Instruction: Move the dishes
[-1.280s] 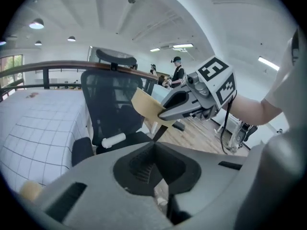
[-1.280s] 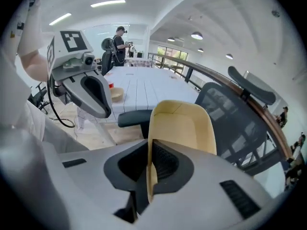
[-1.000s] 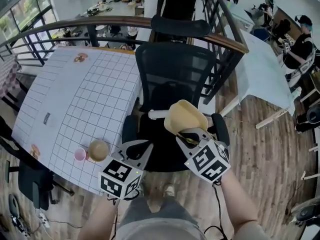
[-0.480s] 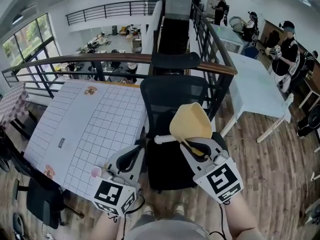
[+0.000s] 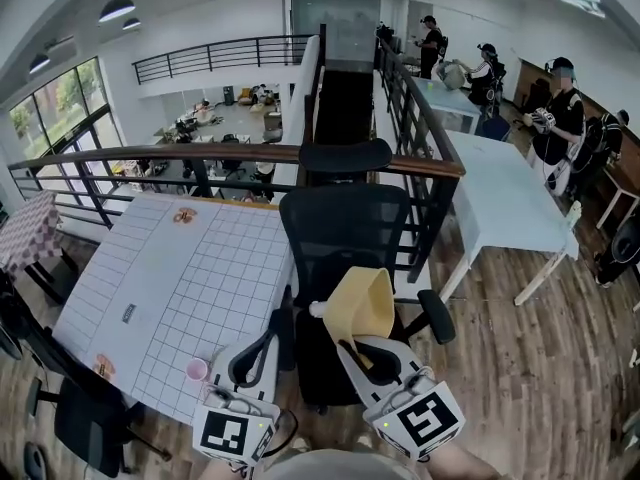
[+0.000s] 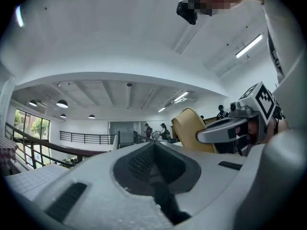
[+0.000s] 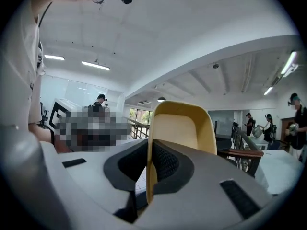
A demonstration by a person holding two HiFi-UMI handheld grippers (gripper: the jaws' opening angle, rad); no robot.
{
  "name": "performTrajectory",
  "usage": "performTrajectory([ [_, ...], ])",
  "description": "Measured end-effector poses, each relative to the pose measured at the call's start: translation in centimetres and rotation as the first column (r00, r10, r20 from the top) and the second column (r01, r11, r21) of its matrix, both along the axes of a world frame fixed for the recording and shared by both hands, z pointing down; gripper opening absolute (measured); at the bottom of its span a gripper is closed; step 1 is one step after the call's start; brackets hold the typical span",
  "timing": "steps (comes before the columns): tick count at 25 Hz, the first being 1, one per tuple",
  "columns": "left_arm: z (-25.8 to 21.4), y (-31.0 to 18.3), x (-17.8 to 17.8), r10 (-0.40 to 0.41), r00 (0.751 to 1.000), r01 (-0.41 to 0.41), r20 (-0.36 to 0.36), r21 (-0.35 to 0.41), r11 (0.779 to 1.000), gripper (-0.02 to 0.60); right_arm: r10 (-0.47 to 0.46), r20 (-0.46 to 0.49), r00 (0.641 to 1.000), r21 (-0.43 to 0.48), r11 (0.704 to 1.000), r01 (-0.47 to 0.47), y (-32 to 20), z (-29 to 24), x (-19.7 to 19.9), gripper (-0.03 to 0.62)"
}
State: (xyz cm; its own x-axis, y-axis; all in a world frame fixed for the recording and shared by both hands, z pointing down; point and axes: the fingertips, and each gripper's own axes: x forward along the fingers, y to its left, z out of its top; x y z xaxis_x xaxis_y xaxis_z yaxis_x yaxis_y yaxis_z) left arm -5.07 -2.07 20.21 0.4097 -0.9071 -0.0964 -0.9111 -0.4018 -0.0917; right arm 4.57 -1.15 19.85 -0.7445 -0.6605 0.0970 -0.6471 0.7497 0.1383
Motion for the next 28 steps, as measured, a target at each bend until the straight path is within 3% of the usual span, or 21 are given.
performTrajectory([
  [6, 2.2, 0.3, 0.0, 0.009, 0.997, -0.015, -0.073, -0.082, 0.997, 0.014, 0.015, 0.013, 1.000, -0.031, 0.999, -0.015, 0.3, 1.5, 1.7, 0.029],
  [15, 2.4, 0.4, -0.3, -0.038, 0.999, 0.035, -0.031, -0.085, 0.996, 0.014, -0.020, -0.039, 0.999, -0.051, 0.999, 0.018, -1.2, 2.5, 2.6, 0.029],
  [21, 2.3, -0.4, -3.1, -0.123, 0.992, 0.124, 0.017, -0.093, 0.988, 0.014, -0.137, -0.064, 0.988, -0.025, 0.990, 0.136, -3.2, 1.4, -1.3, 0.029],
  [24, 2.2, 0.3, -5.6, -0.208, 0.978, 0.211, 0.032, -0.117, 0.970, 0.014, -0.260, -0.132, 0.957, -0.015, 0.965, 0.260, -3.4, 1.6, -5.2, 0.029],
  [28, 2.6, 1.9, -10.9, -0.342, 0.938, 0.347, 0.057, -0.126, 0.929, 0.014, -0.441, -0.247, 0.863, -0.076, 0.896, 0.437, -2.3, 3.5, -11.3, 0.029],
])
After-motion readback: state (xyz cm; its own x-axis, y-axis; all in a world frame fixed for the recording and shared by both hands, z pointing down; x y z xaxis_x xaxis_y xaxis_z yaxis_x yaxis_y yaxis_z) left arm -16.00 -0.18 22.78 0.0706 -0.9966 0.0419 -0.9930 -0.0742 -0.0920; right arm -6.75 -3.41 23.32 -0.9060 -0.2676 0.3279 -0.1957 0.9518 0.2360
